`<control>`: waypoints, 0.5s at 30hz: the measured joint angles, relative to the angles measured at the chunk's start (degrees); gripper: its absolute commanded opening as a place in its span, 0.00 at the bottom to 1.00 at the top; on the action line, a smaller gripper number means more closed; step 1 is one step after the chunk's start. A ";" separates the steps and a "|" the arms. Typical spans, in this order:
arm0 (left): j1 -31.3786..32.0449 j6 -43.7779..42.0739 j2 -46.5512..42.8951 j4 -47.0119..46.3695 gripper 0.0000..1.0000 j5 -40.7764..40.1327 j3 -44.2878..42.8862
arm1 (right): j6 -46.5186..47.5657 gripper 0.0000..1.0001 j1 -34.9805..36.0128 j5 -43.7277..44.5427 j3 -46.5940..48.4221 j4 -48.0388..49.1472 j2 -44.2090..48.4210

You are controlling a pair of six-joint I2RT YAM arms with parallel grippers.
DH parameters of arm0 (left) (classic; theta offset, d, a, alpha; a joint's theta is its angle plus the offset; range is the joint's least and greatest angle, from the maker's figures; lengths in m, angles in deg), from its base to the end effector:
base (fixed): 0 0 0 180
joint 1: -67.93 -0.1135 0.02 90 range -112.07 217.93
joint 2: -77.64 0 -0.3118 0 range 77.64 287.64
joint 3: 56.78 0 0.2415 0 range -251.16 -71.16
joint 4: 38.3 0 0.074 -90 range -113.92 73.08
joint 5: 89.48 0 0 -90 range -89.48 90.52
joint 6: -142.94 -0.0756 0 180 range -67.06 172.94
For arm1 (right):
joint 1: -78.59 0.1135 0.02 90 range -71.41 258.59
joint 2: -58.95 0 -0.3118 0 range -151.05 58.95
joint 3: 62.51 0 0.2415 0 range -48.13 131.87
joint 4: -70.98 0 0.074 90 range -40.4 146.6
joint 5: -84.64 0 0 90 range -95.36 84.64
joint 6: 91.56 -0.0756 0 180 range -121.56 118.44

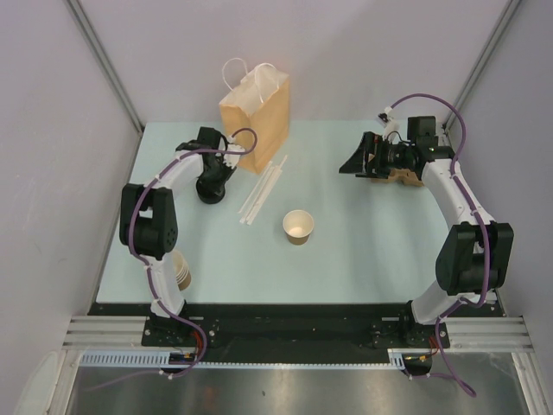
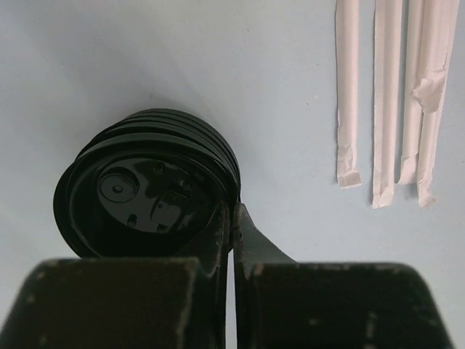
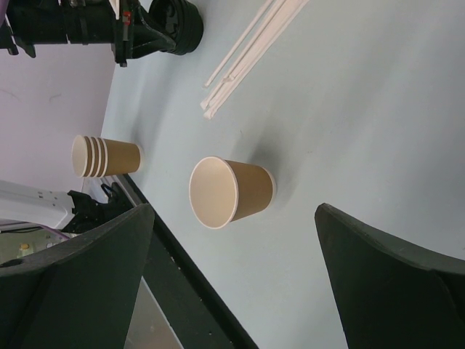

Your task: Pack the takeout coffee

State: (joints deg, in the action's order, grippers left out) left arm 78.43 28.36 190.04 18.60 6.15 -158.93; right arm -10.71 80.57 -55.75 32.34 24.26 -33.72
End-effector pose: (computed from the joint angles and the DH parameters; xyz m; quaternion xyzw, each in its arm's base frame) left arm 0.4258 -0.0865 0.2213 0.3043 0.9306 -0.0235 0.2023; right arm 0.3607 0.0707 0.3484 -0.1120 0.8432 0.4247 0.3099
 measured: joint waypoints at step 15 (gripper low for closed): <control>0.00 -0.35 -5.18 -1.75 0.00 -1.18 1.81 | 0.02 1.00 0.09 -0.02 0.00 0.00 -0.13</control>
State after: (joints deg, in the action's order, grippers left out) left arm 78.43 28.01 184.86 16.86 4.97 -157.12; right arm -10.69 80.66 -55.77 32.34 24.26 -33.85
